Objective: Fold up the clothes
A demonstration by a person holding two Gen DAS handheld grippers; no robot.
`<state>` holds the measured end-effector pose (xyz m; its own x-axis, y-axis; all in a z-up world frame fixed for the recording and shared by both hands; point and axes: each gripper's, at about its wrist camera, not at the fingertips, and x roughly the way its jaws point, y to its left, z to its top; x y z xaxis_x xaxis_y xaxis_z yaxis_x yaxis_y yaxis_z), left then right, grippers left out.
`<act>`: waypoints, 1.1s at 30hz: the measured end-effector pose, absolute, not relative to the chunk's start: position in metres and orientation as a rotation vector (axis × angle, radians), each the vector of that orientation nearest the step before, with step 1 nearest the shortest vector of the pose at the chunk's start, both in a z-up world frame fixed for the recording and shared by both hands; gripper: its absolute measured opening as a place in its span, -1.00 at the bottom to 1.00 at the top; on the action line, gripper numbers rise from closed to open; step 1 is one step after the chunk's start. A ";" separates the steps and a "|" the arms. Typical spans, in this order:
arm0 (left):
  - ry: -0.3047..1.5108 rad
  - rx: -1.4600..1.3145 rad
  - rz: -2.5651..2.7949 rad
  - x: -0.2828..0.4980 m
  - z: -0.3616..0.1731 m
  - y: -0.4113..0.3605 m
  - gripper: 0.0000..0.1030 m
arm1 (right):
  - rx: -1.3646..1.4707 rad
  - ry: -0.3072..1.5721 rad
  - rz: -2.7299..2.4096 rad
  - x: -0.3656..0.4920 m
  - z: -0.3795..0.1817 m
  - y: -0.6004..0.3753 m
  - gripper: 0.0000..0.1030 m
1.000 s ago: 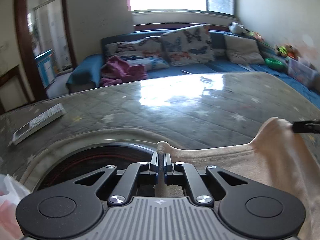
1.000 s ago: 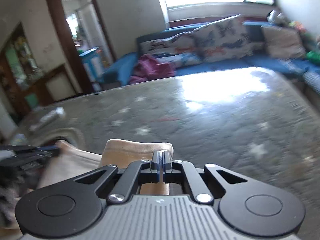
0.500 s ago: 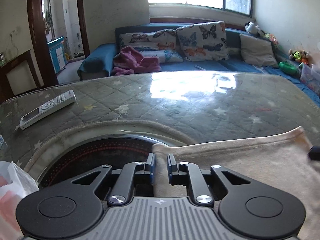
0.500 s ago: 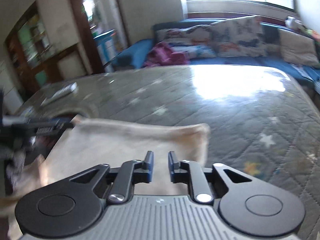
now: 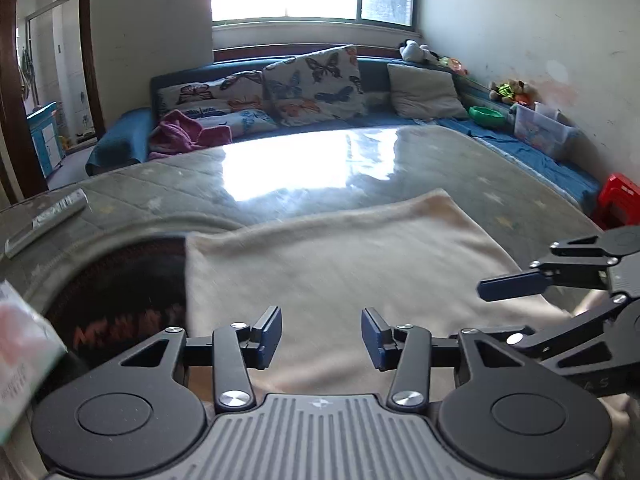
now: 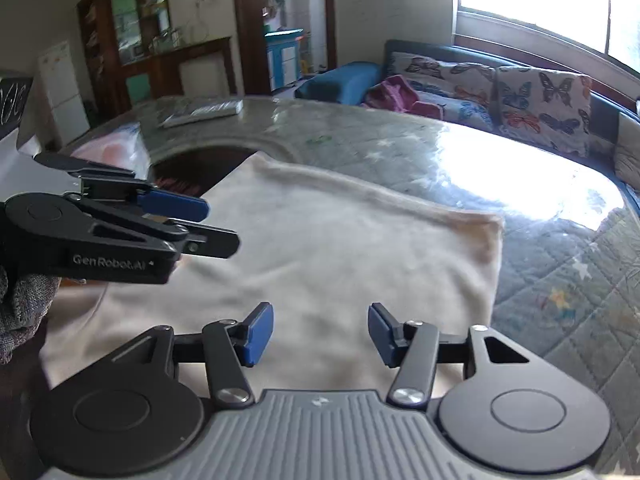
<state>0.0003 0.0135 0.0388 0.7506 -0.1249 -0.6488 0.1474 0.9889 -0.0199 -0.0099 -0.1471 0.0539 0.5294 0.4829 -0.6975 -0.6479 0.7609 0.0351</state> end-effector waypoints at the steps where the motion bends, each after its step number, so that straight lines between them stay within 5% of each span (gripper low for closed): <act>1: 0.710 0.032 -0.149 -0.005 0.037 0.012 -0.06 | -0.254 0.751 0.688 -0.016 0.053 -0.146 0.10; 33: 0.730 0.050 -0.097 -0.036 0.019 0.007 0.09 | -0.461 0.677 0.801 -0.122 0.059 -0.144 0.24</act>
